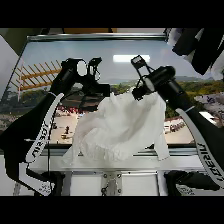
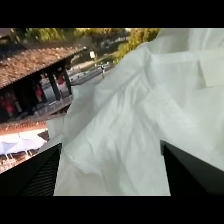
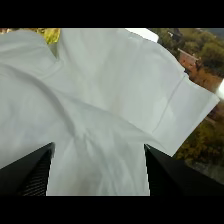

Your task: Fold the clothes and pants, and hang the long-sleeved shirts on hangers.

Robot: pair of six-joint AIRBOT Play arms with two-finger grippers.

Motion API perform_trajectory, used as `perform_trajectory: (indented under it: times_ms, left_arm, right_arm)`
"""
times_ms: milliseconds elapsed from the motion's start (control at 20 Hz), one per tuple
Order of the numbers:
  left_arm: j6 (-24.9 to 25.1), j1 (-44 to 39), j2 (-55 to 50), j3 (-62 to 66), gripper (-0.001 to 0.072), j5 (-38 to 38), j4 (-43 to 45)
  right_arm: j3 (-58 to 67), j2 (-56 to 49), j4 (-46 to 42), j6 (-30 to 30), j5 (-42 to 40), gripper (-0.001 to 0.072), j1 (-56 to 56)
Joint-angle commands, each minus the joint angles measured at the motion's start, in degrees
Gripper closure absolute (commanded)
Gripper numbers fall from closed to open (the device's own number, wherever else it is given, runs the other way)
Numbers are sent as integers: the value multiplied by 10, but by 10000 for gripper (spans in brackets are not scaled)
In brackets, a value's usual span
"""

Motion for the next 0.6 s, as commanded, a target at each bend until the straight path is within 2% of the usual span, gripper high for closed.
perform_trajectory:
  times_ms: [0, 100, 200, 500, 550]
  left_arm:
    - [-6, -5, 0, -11, 33, 0, 8]
    - [-6, -5, 0, -11, 33, 2, 7]
    - [-6, -5, 0, -11, 33, 2, 7]
    - [-7, -5, 0, -11, 33, 15, 6]
    - [-7, -5, 0, -11, 33, 16, 2]
  right_arm:
    - [0, -38, -89, 94, 24, 115, 30]
    - [0, -45, -108, 116, 23, 244, 31]
    - [0, -49, -129, 137, 26, 244, 31]
    - [0, -49, -212, 138, 67, 245, 30]
    - [0, -49, -212, 138, 69, 302, 30]
